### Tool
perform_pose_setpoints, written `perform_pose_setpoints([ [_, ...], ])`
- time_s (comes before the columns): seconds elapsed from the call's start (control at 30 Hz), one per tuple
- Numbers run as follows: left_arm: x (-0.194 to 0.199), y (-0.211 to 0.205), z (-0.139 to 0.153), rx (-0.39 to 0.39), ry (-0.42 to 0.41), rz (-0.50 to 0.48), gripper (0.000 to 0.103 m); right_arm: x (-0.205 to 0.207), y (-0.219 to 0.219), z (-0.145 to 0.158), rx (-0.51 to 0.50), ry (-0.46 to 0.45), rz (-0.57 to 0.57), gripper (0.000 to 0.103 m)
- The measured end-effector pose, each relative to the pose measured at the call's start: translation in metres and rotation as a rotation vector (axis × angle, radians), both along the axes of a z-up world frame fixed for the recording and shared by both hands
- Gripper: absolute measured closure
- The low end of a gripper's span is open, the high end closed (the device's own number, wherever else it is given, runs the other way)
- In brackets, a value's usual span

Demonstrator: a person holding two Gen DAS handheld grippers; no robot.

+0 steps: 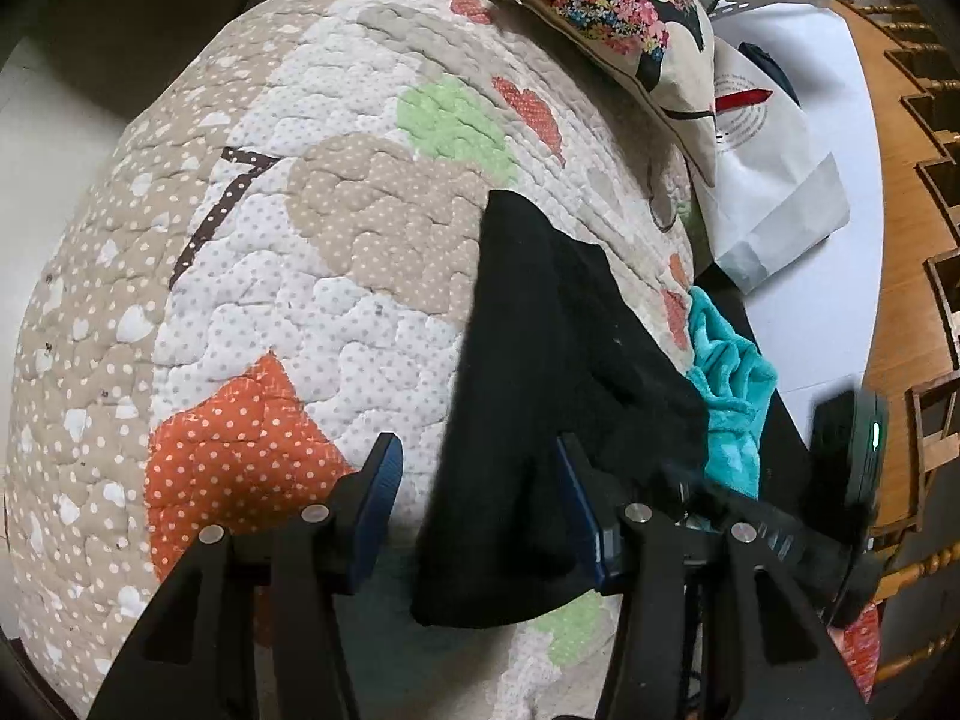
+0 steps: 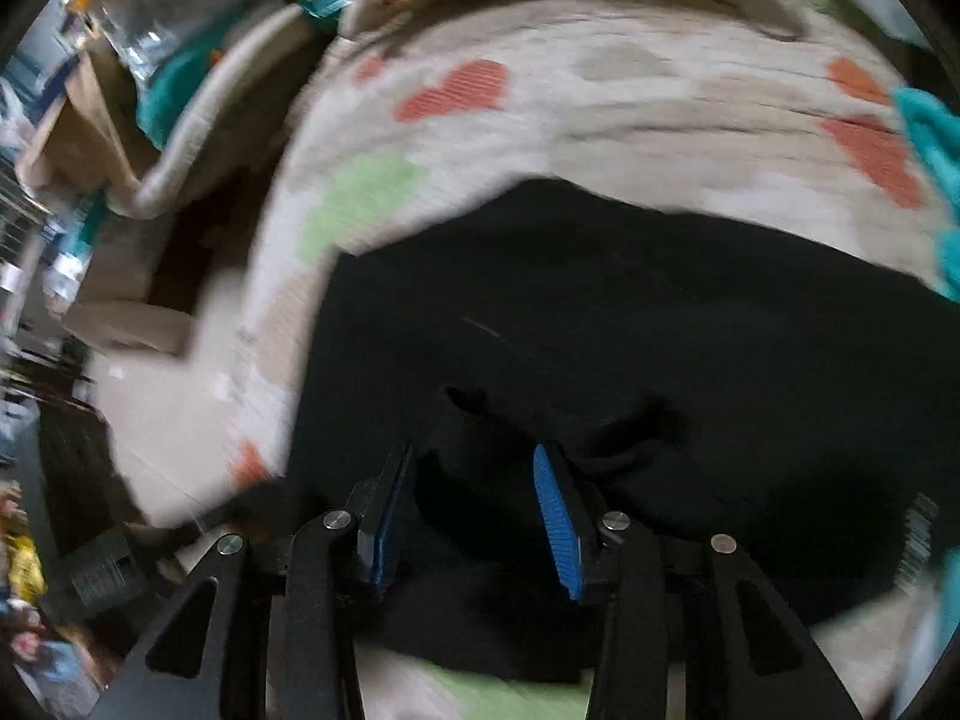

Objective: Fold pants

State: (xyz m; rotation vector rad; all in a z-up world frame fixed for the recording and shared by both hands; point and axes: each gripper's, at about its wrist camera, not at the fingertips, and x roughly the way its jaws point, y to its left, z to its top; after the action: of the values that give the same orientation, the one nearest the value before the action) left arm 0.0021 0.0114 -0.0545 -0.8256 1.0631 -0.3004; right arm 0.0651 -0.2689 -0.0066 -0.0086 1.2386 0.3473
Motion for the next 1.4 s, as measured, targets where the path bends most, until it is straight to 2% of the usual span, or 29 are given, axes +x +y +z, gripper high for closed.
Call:
perform_pose_setpoints([
  [0.1,0.002,-0.002,-0.002,0.007,0.003,0.001,0.053,-0.021,-0.021,0.0,-0.375,-0.057,-0.029,0.054],
  [0.17,0.0,-0.003,-0.001,0.019,-0.003,-0.003,0.053,-0.022,-0.028,0.007,-0.427,-0.087,-0.061,0.054],
  [0.23,0.0,-0.008,0.0,0.039,-0.014,-0.007,0.053,-0.018,-0.02,0.026,-0.316,-0.131,-0.059,0.054],
  [0.3,-0.002,-0.013,0.0,0.065,-0.03,-0.016,0.053,-0.008,0.002,0.041,-0.212,-0.156,-0.008,0.053],
  [0.4,-0.002,-0.024,0.003,0.112,-0.051,-0.047,0.053,0.015,0.053,0.048,-0.057,-0.138,0.094,0.045],
  [0.43,-0.002,-0.03,0.002,0.119,-0.048,-0.075,0.058,0.027,0.073,0.045,-0.027,-0.118,0.118,0.044],
  [0.47,-0.002,-0.035,0.002,0.131,-0.042,-0.094,0.077,0.036,0.089,0.04,-0.02,-0.098,0.131,0.044],
  [0.5,-0.002,-0.038,0.001,0.151,-0.034,-0.107,0.085,0.048,0.108,0.032,-0.019,-0.068,0.14,0.044],
  [0.6,0.0,-0.037,-0.001,0.156,-0.008,-0.108,0.091,0.059,0.142,0.009,-0.086,-0.008,0.154,0.043],
  [0.67,0.0,-0.035,0.0,0.15,0.007,-0.104,0.092,0.071,0.158,-0.01,-0.208,0.012,0.139,0.044],
  [0.7,-0.001,-0.034,0.0,0.151,0.013,-0.101,0.092,0.073,0.159,-0.015,-0.235,0.016,0.122,0.058],
  [0.73,-0.002,-0.032,0.001,0.152,0.018,-0.1,0.093,0.073,0.158,-0.015,-0.232,0.009,0.103,0.06],
  [0.8,-0.004,-0.028,0.004,0.155,0.023,-0.097,0.093,0.07,0.157,-0.009,-0.185,0.001,0.101,0.084],
  [0.87,-0.006,-0.024,0.005,0.148,0.032,-0.093,0.093,0.065,0.157,-0.003,-0.152,-0.011,0.109,0.09],
  [0.97,-0.013,-0.009,0.007,0.157,0.044,-0.066,0.093,0.058,0.169,0.001,-0.126,-0.011,0.12,0.09],
  [1.13,-0.027,0.03,0.008,0.197,0.075,0.031,0.093,0.049,0.206,0.001,-0.083,-0.001,0.172,0.09],
  [1.2,-0.034,0.046,0.007,0.22,0.096,0.082,0.089,0.045,0.222,0.0,-0.061,0.0,0.198,0.09],
  [1.23,-0.036,0.052,0.006,0.217,0.105,0.101,0.087,0.045,0.228,-0.001,-0.04,0.004,0.212,0.088],
  [1.3,-0.041,0.067,0.005,0.168,0.112,0.148,0.085,0.048,0.23,-0.001,0.037,0.038,0.23,0.067],
  [1.4,-0.044,0.08,0.012,0.141,0.09,0.212,0.085,0.051,0.196,0.023,0.163,0.008,0.154,0.065],
])
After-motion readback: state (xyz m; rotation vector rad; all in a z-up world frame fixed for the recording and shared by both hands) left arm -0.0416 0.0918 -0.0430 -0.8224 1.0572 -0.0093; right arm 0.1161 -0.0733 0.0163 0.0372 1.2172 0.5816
